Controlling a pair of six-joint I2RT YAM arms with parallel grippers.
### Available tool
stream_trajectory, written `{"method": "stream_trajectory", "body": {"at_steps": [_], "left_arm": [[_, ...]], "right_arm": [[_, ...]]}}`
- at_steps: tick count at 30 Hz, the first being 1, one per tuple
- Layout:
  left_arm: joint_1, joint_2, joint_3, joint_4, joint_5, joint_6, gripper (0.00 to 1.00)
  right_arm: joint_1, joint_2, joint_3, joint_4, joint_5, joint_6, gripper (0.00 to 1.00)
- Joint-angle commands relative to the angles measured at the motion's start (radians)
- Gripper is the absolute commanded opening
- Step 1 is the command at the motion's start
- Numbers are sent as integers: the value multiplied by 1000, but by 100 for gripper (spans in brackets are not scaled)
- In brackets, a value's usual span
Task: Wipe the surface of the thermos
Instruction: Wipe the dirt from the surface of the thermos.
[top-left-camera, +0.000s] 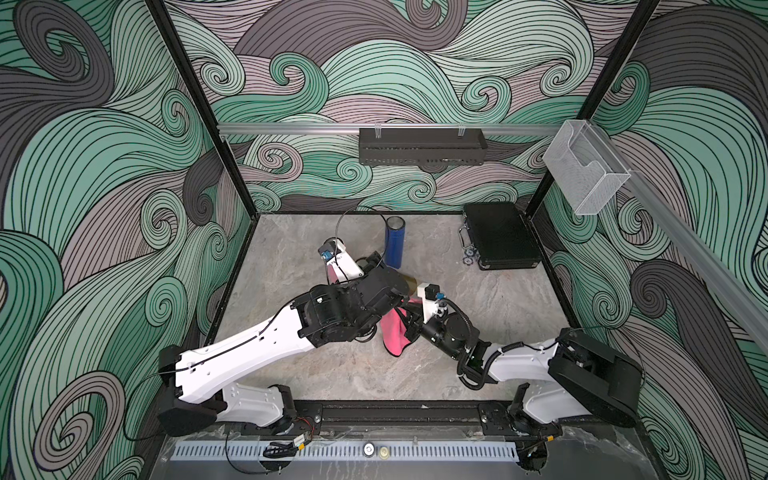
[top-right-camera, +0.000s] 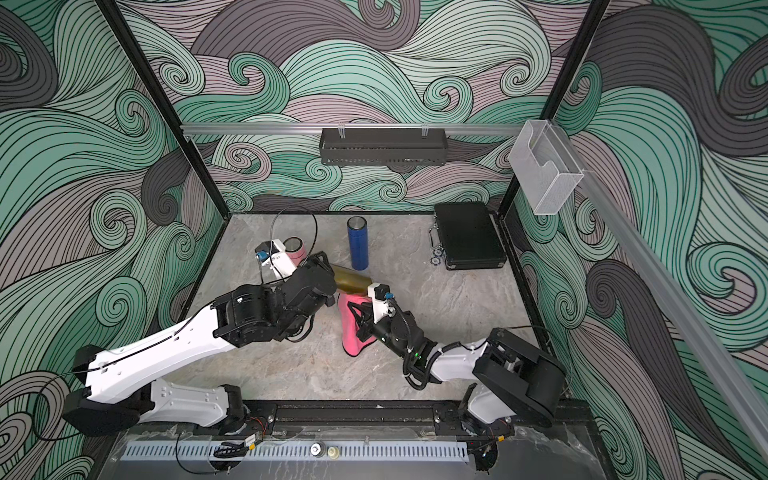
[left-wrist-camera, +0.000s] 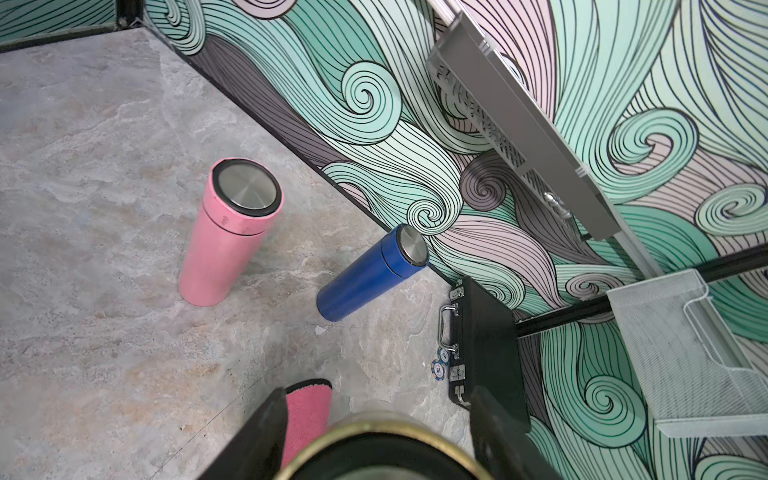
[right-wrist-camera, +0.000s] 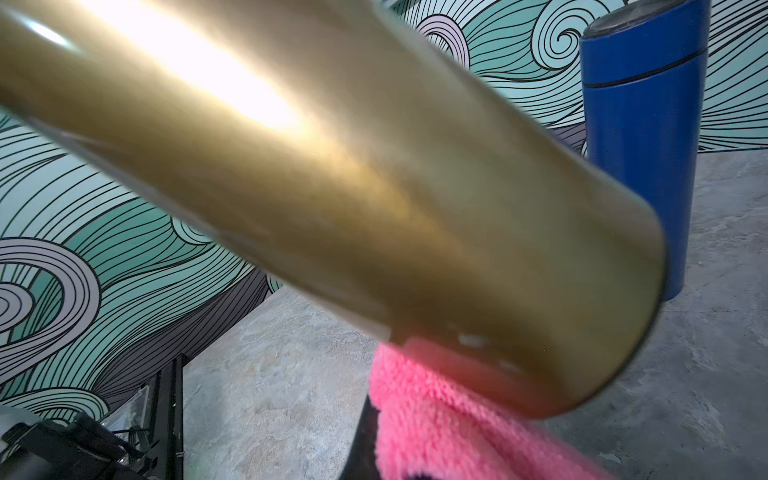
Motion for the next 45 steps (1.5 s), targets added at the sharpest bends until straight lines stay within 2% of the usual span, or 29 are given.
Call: {"method": "stream_trajectory", "body": {"at_steps": [1,3,5,11,17,22,25,29,34,38,41,45], "left_arm": [[-7,-19,-75,368,110,443,0],[-8,-30,-141,546,276,647,0],[-8,-35,-181,645,390,754,0],[-8,-27,-125,574,430,840,0],[-9,-75,-163,624,470,977,0],[-8,-106,-181,624,513,1039,0],[-9,-112,-203,646,563,1091,0],[-8,-109,-232,672,606,1156,0],[-4,-92,-252,661,563,1227,0],[6,-89,-261,599,545,1234,0],[7,-98,-292,559,578,1215,0],[10,-112,-344,560,639,1192,0]], "right_arm": [[32,-123,4,-13,-18,-2,0],[65,-200,29,-126,-11,-40,0],[78,-259,42,-181,-19,-60,0],[75,-313,-9,-226,44,-72,0],[50,-288,-111,-180,89,-36,0],[49,-358,-134,-235,82,-36,0],[61,-470,-92,-334,18,-40,0],[83,-620,-62,-440,7,-41,0],[83,-771,-74,-572,90,-26,0],[79,-902,-72,-774,257,12,0],[71,-988,-53,-921,343,39,0],[68,-1051,-24,-1018,368,30,0]]}}
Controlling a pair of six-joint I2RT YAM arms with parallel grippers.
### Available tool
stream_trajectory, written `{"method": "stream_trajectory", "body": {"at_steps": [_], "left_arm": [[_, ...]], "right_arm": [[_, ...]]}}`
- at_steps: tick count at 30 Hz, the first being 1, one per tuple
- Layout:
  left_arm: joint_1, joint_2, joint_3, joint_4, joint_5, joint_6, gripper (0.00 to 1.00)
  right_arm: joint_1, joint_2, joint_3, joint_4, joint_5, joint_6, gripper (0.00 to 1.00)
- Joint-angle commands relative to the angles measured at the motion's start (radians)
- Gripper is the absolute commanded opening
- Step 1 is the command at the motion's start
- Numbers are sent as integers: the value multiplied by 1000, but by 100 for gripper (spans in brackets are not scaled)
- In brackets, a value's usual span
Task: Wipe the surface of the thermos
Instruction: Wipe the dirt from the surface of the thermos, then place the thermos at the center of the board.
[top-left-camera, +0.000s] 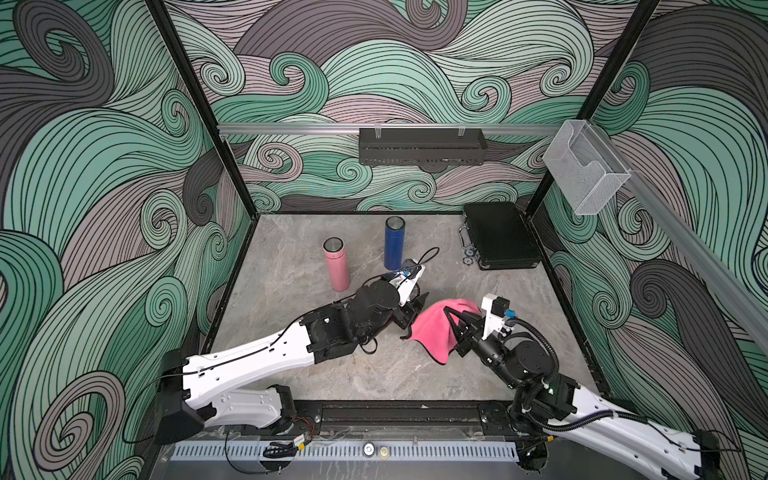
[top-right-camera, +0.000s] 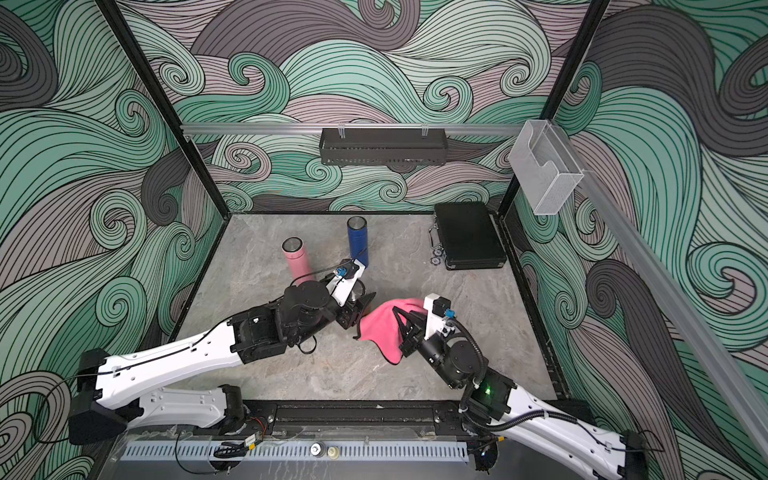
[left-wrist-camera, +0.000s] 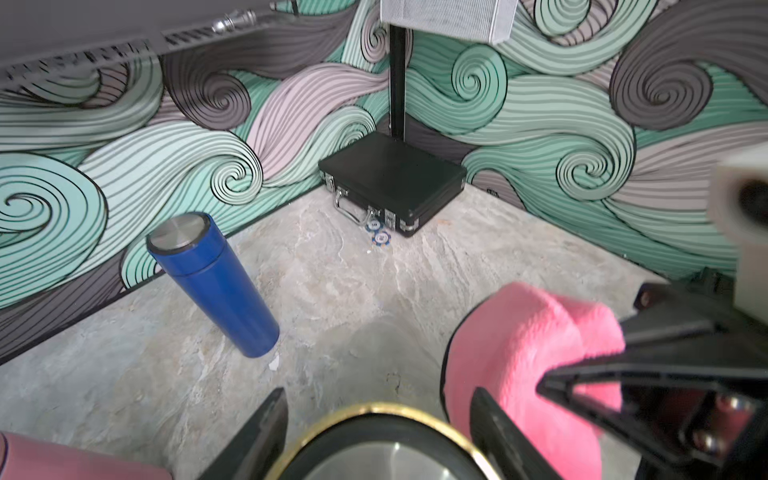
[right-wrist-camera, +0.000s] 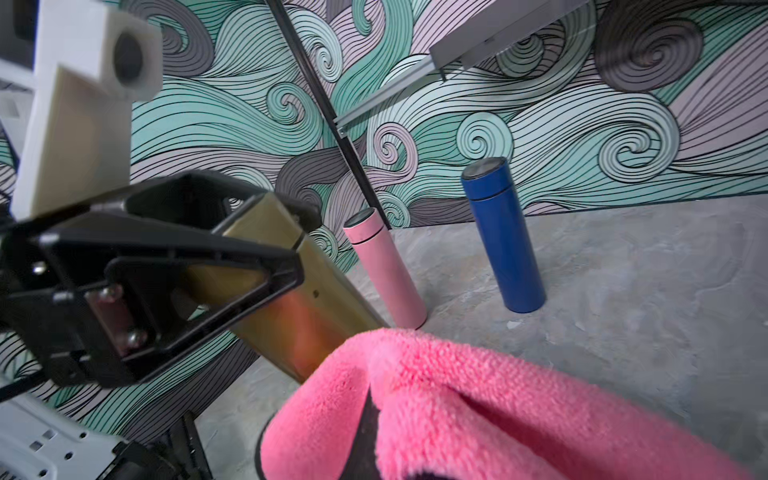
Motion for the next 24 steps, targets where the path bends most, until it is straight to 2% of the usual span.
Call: {"method": "stream_trajectory", "body": {"at_steps": [1,4,11,13,17,22,23,24], "left_arm": [[10,-31,-20,9,60,-9,0],[28,-18,-58,34,130,-16,0],[80,31,-132,104,275,-17,0],[86,34,-132,90,317,-9,0],[95,57,-184,180,444,30,0],[95,88,-201,225,465,56,0],[95,78,-225,265,466,54,6],[95,69,-246,299,468,52,19]], "right_arm": [[-3,-40,50,-138,85,12,0],[-3,-24,81,-159,95,-1,0],[-6,123,168,-194,133,-2,0],[-7,143,178,-194,133,-4,0],[-9,152,187,-188,120,-14,0],[-10,145,189,-190,95,-20,0],[-9,143,189,-190,89,-22,0],[-10,143,191,-192,85,-23,0]]}}
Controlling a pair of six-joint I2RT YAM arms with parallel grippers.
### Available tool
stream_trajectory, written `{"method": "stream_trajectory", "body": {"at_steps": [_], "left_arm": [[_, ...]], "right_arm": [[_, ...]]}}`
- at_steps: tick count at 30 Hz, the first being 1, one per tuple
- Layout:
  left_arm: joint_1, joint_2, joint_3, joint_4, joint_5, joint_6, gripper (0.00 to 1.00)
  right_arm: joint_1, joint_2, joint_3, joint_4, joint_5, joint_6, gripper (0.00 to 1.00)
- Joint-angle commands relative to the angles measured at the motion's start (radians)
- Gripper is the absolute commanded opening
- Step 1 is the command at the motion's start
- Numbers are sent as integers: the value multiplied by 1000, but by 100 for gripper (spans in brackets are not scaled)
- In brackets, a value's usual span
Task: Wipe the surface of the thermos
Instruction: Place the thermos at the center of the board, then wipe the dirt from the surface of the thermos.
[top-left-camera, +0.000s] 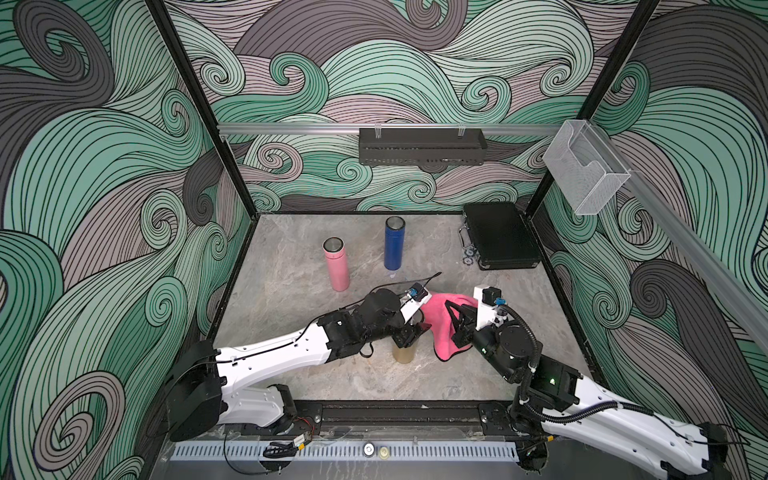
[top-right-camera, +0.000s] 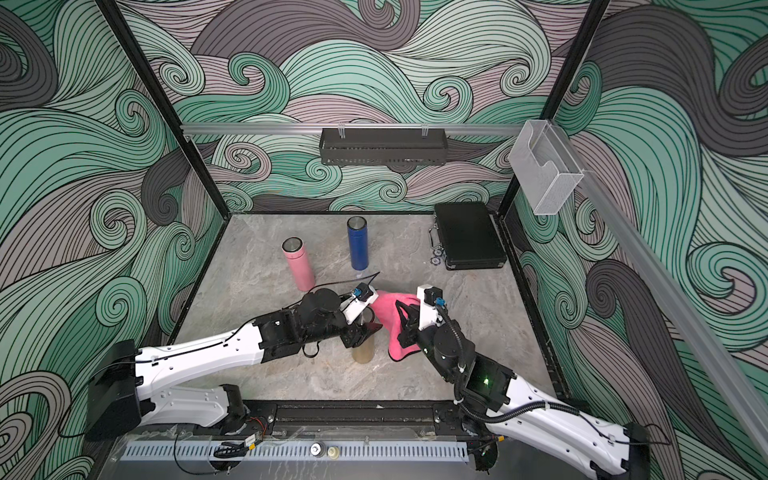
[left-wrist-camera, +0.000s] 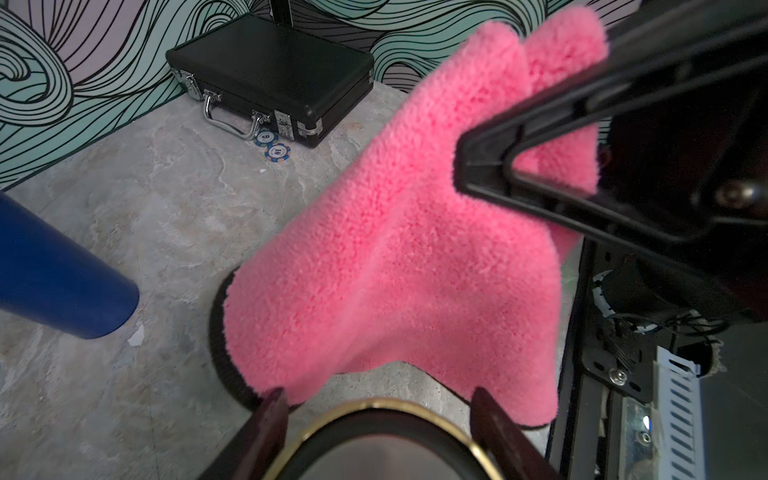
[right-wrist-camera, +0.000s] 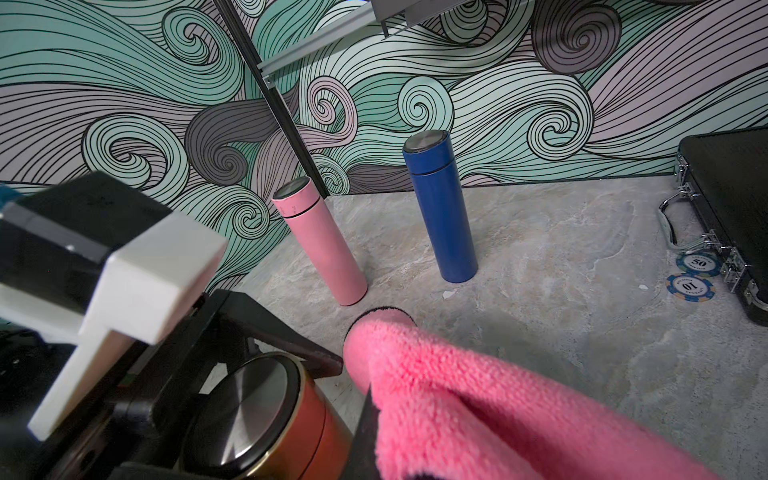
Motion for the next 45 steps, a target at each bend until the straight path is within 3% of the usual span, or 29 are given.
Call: {"method": "stream_trajectory", "body": {"at_steps": [1,3,4,5,12,23,28,31,35,39,41,45], "left_arm": [[5,-18,-52,136,66,19,37],[5,-30,-65,146,96,35,66],[3,-31,-64,141,108,37,76],[3,-31,-65,137,115,37,78],[-1,-30,-143,262,225,63,80],[-2,-119,-335,523,167,76,85],[-4,-68,-259,437,173,87,87],[-4,-59,-258,471,192,90,98],[-2,-50,-174,370,196,97,99],[-1,-82,-122,298,112,77,99],[-1,-114,-140,311,75,51,99],[-1,-203,-253,411,113,22,99]], "right_arm": [[-6,-13,33,5,-16,-7,0],[-6,-13,39,-4,-27,-13,0],[-6,-12,46,-8,-33,-17,0],[-5,-9,50,-13,-39,-21,0],[-5,36,110,-75,-63,-57,0],[25,147,218,-141,-83,-107,0],[28,152,222,-157,-57,-110,0],[28,134,214,-168,-46,-105,0],[28,108,209,-189,-29,-104,0],[28,93,208,-199,-25,-105,0],[29,91,209,-202,-22,-107,0],[29,91,215,-209,-27,-117,0]]}}
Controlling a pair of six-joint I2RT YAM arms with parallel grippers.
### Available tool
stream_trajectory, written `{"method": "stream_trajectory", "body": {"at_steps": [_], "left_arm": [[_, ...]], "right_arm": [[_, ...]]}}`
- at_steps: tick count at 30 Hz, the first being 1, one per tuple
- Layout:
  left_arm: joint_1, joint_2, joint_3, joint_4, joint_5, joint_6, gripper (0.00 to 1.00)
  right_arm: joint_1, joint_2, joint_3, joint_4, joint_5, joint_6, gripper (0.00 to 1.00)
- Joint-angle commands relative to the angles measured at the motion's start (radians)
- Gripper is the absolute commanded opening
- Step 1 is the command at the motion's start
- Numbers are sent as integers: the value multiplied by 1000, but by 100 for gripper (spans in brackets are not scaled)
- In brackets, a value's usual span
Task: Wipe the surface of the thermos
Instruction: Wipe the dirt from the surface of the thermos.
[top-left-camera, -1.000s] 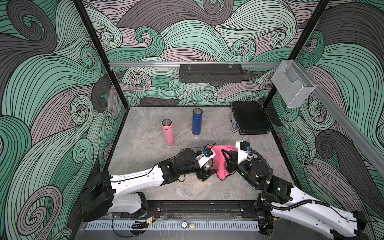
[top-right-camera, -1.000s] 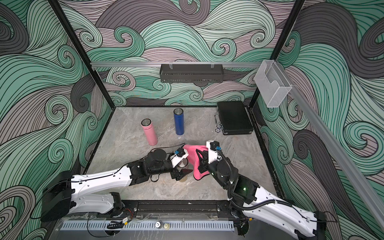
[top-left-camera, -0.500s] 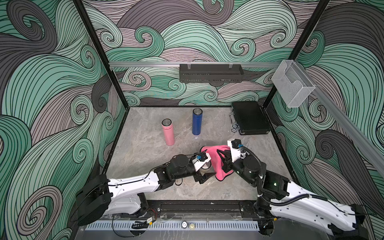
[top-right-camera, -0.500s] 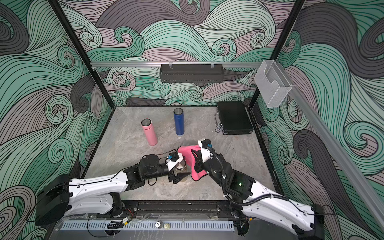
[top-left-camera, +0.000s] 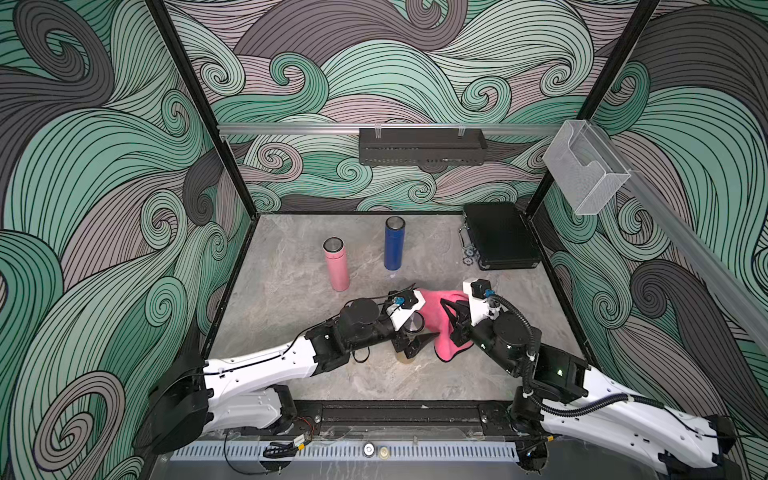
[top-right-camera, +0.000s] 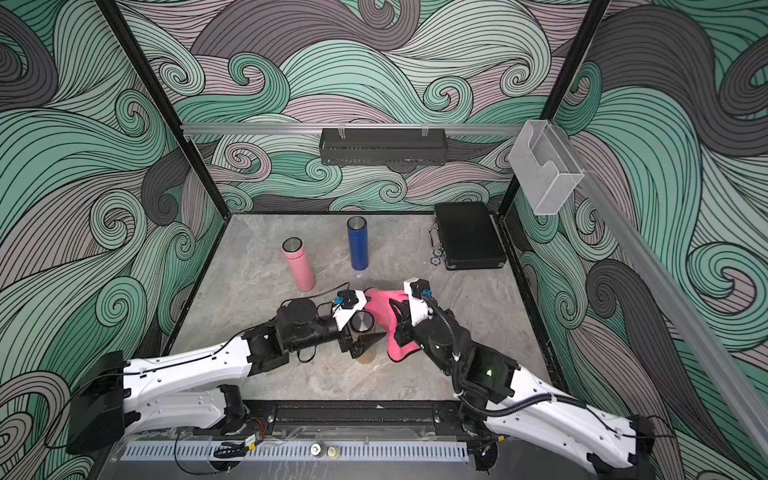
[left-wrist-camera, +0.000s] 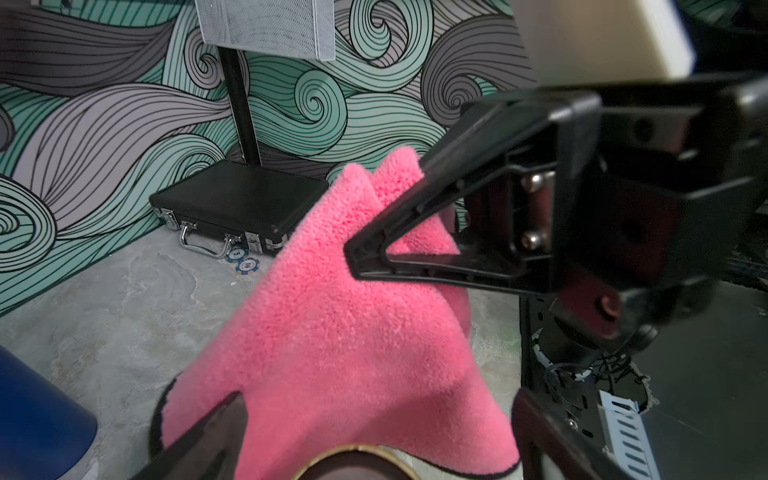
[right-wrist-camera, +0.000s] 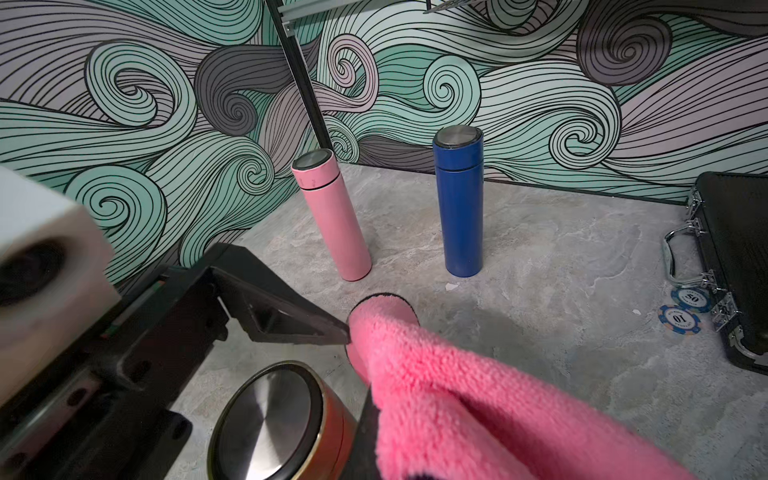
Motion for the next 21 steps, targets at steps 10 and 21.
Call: {"method": "stream_trajectory", "body": {"at_steps": [10,21], "left_arm": [[0,21,-221,347,53,-48,99],[0,250,-258,702,-12,18,96]], "right_arm": [[3,27,61,-16,-8,-33,0],[9,57,91,-44,-28,-39,0]]}}
